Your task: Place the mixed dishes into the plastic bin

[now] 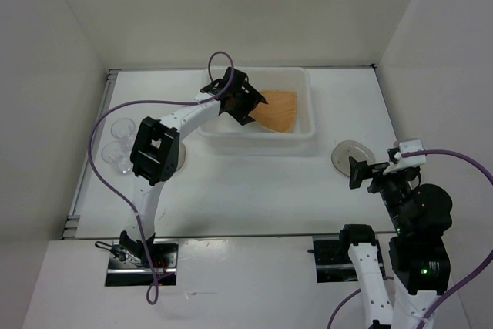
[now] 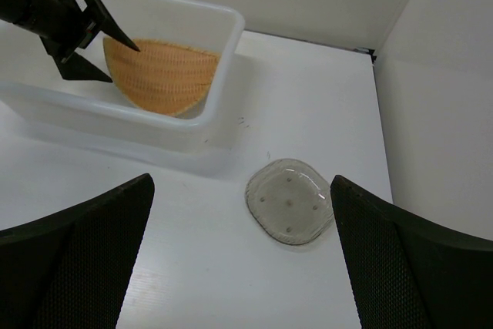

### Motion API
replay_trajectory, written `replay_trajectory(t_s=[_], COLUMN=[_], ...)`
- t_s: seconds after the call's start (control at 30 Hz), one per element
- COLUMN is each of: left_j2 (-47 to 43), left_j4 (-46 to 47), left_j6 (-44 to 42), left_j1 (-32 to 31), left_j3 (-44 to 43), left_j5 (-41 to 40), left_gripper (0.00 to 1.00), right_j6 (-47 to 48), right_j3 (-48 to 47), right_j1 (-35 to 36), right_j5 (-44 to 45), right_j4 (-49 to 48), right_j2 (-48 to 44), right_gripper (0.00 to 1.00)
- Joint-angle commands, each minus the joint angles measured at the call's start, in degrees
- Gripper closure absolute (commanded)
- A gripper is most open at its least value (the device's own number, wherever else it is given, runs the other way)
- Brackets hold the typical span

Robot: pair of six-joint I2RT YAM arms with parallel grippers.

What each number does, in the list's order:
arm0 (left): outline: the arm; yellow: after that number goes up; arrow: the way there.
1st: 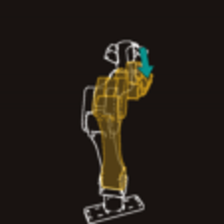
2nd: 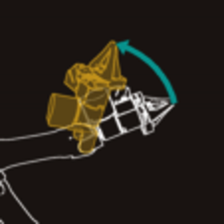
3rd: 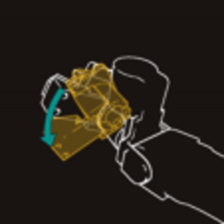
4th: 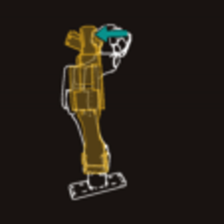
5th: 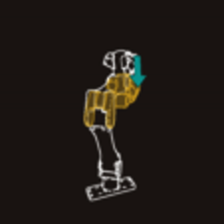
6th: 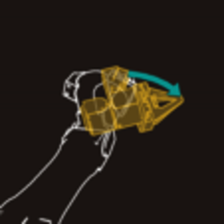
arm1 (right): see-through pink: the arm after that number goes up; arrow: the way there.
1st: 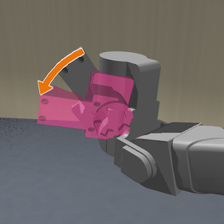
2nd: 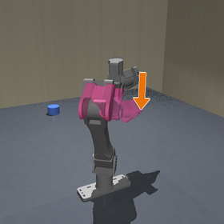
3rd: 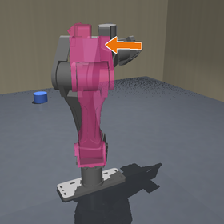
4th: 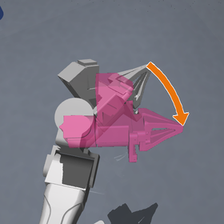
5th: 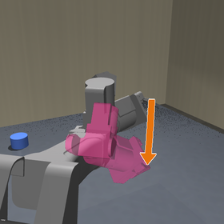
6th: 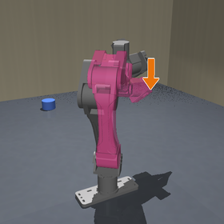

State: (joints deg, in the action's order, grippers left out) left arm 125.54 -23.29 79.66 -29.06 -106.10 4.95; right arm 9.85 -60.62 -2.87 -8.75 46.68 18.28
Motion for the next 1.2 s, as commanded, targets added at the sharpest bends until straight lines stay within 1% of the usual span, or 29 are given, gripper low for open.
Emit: replay_trajectory(t_s=[0.0,0.1,0.13,0.17,0.2,0.23,0.27,0.3,0.33,0.37,0.4,0.47,0.5,0.53,0.6,0.63,0.67,0.7,0.73,0.77,0.8,0.83,0.87,0.9,0.93,1.0,1.1,1.13,1.17], left_j2=[-1.4,-4.7,-5.6,-7.4,-8.4,-9.3,-11.2,-11.8,-12.3,-13.6,-14.3,-17.2,-18.7,-20.7,-28.2,-34.6,-38.0,-41.6,-48.6,-52.0,-55.4,-61.2,-64.1,-66.6,-71.0,-75.9,-78.9,-79.5,-79.5], left_j4=[1.7,1.7,0.4,-0.6,-1.6,-3.2,-4.3,-5.6,-9.5,-11.5,-15.0,-18.8,-21.4,-22.2,-23.0,-22.3,-21.6,-21.1,-20.6,-20.6,-20.6,-20.6,-21.3,-21.3,-22.1,-23.5,-25.6,-26.6,-26.6], left_j6=[0.1,-1.1,-1.9,-4.0,-5.4,-7.0,-9.1,-14.3,-17.3,-20.7,-27.8,-33.5,-37.7,-39.3,-43.2,-44.4,-45.0,-46.2,-46.2,-46.2,-46.8,-46.8,-46.8,-46.8,-47.3,-46.6,-46.1,-46.1,-46.1], left_j1=[-0.2,-0.2,-0.2,-0.2,-0.2,-0.2,-0.2,-0.2,-0.2,-0.2,-1.1,-1.6,-1.6,-1.6,-1.6,-1.6,-1.6,-1.6,-1.6,-1.6,-2.1,-2.1,-2.1,-2.1,-2.1,-1.6,-1.0,-1.0,-1.0], left_j3=[-0.1,-0.1,-0.9,-3.1,-4.3,-5.5,-7.0,-10.8,-13.1,-15.5,-18.5,-19.2,-18.3,-14.1,-8.2,-4.7,2.2,5.8,9.3,12.4,17.7,20.0,22.0,23.7,26.4,28.6,30.8,31.3,31.3], left_j5=[-0.2,-3.2,-4.1,-5.3,-6.3,-7.9,-8.9,-10.0,-12.4,-13.7,-15.1,-17.8,-18.4,-19.0,-19.0,-19.0,-19.9,-19.9,-20.7,-21.5,-21.5,-22.1,-22.1,-22.1,-22.1,-22.8,-22.8,-22.8,-22.8], left_gripper=[0.16,0.13,0.11,0.11,0.08,0.08,0.04,0.02,0.00,0.00,0.00,0.00,0.00,0.00,0.00,0.00,0.00,0.00,0.00,0.00,0.00,0.00,0.00,0.00,0.00,0.00,0.00,0.00,0.00], right_j6=[-0.9,-0.9,-0.9,-0.9,-0.9,-0.9,-0.9,-0.9,-0.9,-1.5,-1.5,-2.6,-2.6,-2.6,-2.6,-2.6,-2.6,-2.6,-3.2,-3.3,-3.8,-3.8,-3.8,-3.8,-3.0,-1.1,3.8,6.0,7.5], right_j3=[0.3,0.9,0.9,0.9,0.9,0.9,0.9,1.4,1.4,1.9,1.9,1.9,1.9,1.0,-0.5,-1.2,-3.2,-4.5,-7.1,-8.4,-9.9,-13.0,-14.4,-15.7,-17.2,-17.3,-14.8,-13.1,-12.3], right_j1=[-0.1,-0.6,-1.3,-1.3,-1.3,-1.3,-1.8,-1.8,-1.8,-1.8,-1.8,-1.8,-1.8,-1.8,-1.8,-1.2,-1.2,-1.2,-1.2,-1.2,-1.2,-1.2,-1.2,-1.2,-1.2,-1.2,-1.2,-1.8,-2.3], right_j5=[0.1,0.1,0.1,0.1,0.1,0.1,0.1,0.1,0.1,0.1,0.7,1.9,3.2,3.8,3.8,3.0,2.2,0.5,0.0,0.0,0.0,0.5,0.5,0.5,0.5,0.5,4.7,7.5,7.5], right_j4=[-3.3,-3.3,-3.3,-3.3,-3.9,-3.9,-3.9,-4.6,-4.6,-4.6,-5.2,-5.2,-4.7,-4.0,-2.5,-1.9,-1.2,-0.5,0.3,0.3,0.3,0.3,1.4,2.3,3.8,4.9,5.5,5.5,5.5], right_j2=[-0.7,-1.8,-1.8,-1.8,-1.8,-1.8,-1.8,-1.8,-1.8,-1.8,-1.8,-0.4,0.6,3.8,7.3,11.3,13.9,16.8,22.2,24.7,27.0,29.4,34.8,37.8,40.2,45.8,51.3,52.4,54.2], right_gripper=[0.00,0.00,0.00,0.00,0.00,0.00,0.00,0.00,0.00,0.00,0.00,0.00,0.00,0.00,0.00,0.00,0.00,0.00,0.00,0.00,0.00,0.00,0.00,0.00,0.00,0.00,0.00,0.00,0.00])
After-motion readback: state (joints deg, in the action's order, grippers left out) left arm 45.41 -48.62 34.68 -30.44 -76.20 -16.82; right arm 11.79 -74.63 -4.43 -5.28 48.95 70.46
